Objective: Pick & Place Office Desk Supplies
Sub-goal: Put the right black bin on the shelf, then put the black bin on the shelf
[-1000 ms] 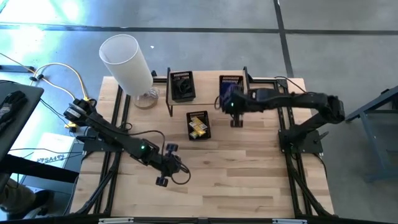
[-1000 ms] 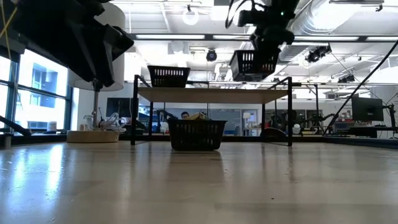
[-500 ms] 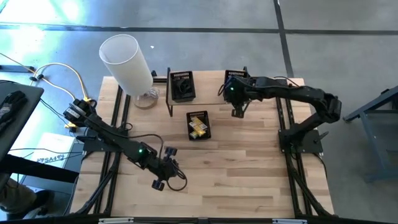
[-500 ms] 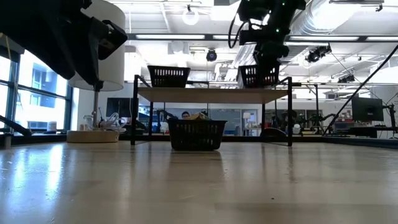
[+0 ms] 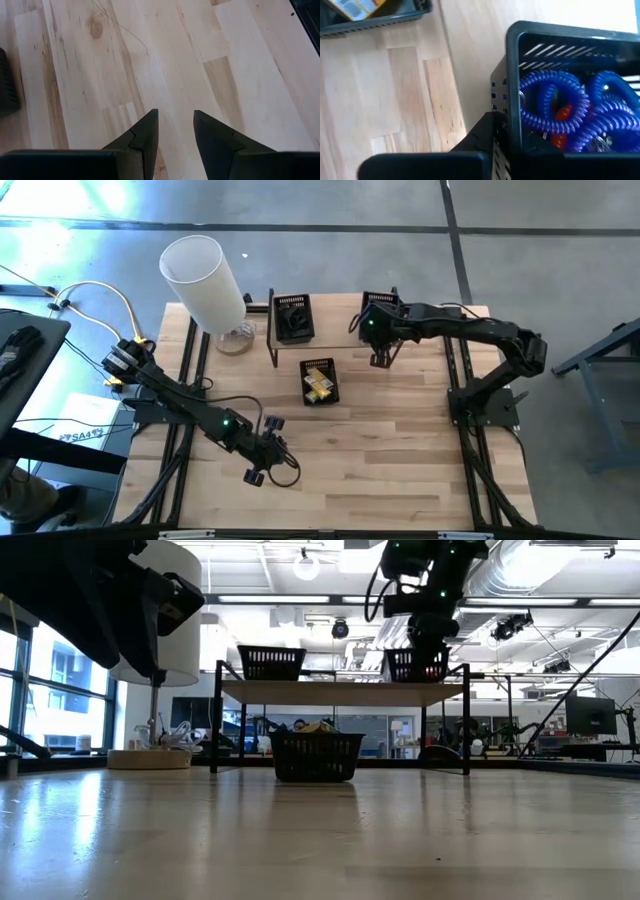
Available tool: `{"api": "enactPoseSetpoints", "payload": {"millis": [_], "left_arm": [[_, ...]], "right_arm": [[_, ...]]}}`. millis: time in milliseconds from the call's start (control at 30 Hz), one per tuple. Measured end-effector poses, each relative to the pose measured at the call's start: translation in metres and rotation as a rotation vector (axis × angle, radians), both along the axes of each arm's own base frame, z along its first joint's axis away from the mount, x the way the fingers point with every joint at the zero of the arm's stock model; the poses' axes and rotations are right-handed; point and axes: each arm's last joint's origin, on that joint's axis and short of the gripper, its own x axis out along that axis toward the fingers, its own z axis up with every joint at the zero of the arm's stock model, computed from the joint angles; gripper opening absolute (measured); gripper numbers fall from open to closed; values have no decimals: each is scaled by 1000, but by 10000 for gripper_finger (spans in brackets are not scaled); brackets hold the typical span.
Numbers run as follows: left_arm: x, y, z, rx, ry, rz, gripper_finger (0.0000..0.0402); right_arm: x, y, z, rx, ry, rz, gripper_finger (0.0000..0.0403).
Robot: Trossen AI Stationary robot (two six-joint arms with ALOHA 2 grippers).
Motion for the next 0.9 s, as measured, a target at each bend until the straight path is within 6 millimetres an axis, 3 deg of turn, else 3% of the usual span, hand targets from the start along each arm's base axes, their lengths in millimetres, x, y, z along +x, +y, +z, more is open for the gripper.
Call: {"api": "enactPoseSetpoints", "payload": {"millis": [300,467,700,900], "left_arm": [[2,3,0,4,-4,9,117],[2,3,0,1,-9,16,117],[7,12,1,4,-11,47,117],[11,20,0,-4,-7,90,117]], "right_arm": [[0,-1,0,-19,-5,-51,106],[1,3,3,-111,11,-78,146],[-4,24,21,-165,-42,-36,162],[-18,57,46,-167,-146,31,162]]}}
